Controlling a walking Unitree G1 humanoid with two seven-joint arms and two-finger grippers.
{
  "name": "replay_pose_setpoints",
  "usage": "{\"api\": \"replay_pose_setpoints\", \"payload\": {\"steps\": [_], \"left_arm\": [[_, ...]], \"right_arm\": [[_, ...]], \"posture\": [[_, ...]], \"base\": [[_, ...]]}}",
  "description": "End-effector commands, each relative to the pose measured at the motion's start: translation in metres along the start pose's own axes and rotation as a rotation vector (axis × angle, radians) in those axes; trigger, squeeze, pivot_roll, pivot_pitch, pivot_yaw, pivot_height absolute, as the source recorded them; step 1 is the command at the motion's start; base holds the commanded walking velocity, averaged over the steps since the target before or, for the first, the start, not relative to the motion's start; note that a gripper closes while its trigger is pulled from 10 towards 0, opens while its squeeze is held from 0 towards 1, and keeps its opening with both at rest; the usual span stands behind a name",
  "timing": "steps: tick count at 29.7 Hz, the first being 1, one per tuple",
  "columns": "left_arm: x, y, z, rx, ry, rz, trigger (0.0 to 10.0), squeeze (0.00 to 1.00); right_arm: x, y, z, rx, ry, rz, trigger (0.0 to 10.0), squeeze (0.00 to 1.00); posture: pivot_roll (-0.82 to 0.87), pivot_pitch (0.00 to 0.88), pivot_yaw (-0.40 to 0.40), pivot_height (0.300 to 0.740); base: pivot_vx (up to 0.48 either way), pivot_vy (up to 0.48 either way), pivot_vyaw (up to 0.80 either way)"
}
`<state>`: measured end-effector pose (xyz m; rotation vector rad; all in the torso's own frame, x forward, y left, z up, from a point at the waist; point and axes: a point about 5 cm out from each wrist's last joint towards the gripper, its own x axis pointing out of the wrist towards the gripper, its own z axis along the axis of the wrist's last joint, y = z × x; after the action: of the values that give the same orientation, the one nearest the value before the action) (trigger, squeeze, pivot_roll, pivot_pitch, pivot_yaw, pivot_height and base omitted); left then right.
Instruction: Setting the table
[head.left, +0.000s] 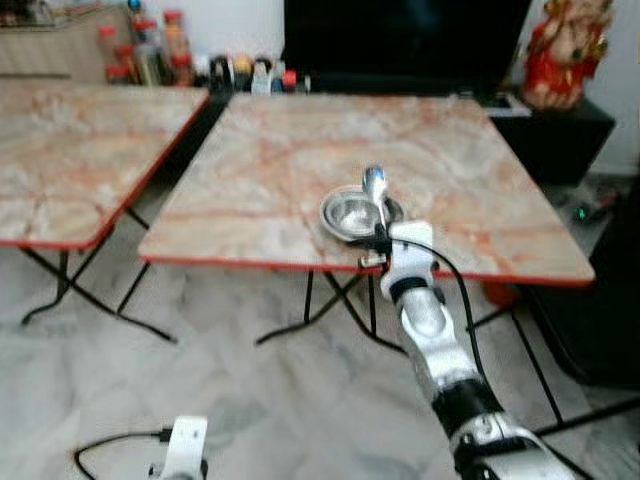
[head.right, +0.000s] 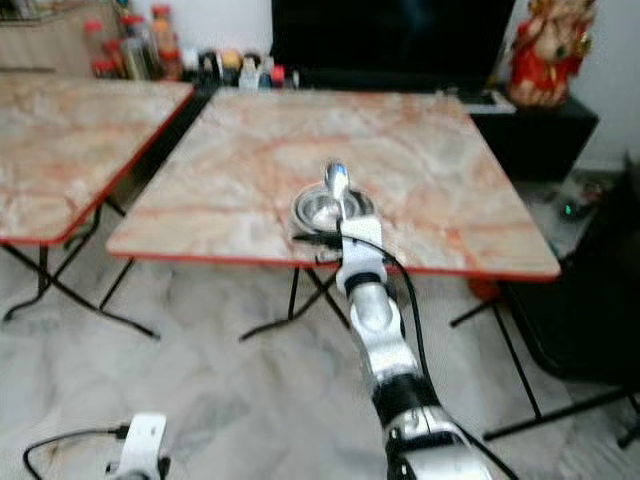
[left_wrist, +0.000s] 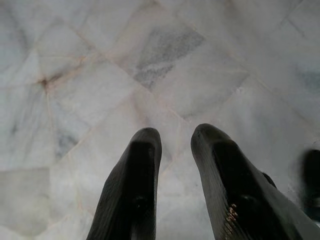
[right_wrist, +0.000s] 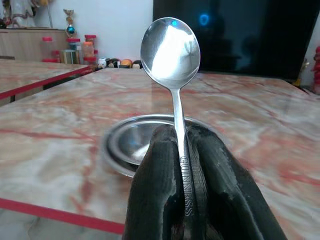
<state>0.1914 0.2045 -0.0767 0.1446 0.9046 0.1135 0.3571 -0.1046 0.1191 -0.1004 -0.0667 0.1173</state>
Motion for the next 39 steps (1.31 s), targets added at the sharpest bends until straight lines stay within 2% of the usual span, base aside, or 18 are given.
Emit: {"api": "replay_pose_setpoints", "payload": {"steps": [1, 16, 33, 39], "left_arm": [[0.0, -0.0034, -0.0008, -0.008, 0.011, 0.003, 10.0, 0.0], [0.0005, -0.0022, 0.0033, -0.046, -0.009, 0.003, 10.0, 0.0], [0.0007, 0.0, 0.0038, -0.04, -0.01, -0.001, 10.0, 0.0], [0.0008, 0.0004, 0.004, -0.032, -0.01, -0.005, 10.0, 0.0]], "right_arm": [[0.0006, -0.0083, 0.0015, -0.003, -0.005, -0.024, 10.0, 0.0], [0.0001, -0.0075, 0.0003, 0.002, 0.001, -0.026, 10.0, 0.0], [0.0014, -0.004, -0.0015, 0.04, 0.022, -0.036, 10.0, 0.0], [0.0021, -0.0023, 0.0025, 0.016, -0.006, -0.024, 10.0, 0.0]], "posture": [[-0.04, 0.0, 0.031, 0.74], [-0.03, 0.0, 0.033, 0.74], [-0.03, 0.0, 0.041, 0.74], [-0.03, 0.0, 0.044, 0.74]], "base": [[0.0, 0.0, 0.0], [0.0, 0.0, 0.0], [0.282, 0.0, 0.0], [0.297, 0.0, -0.27]]}}
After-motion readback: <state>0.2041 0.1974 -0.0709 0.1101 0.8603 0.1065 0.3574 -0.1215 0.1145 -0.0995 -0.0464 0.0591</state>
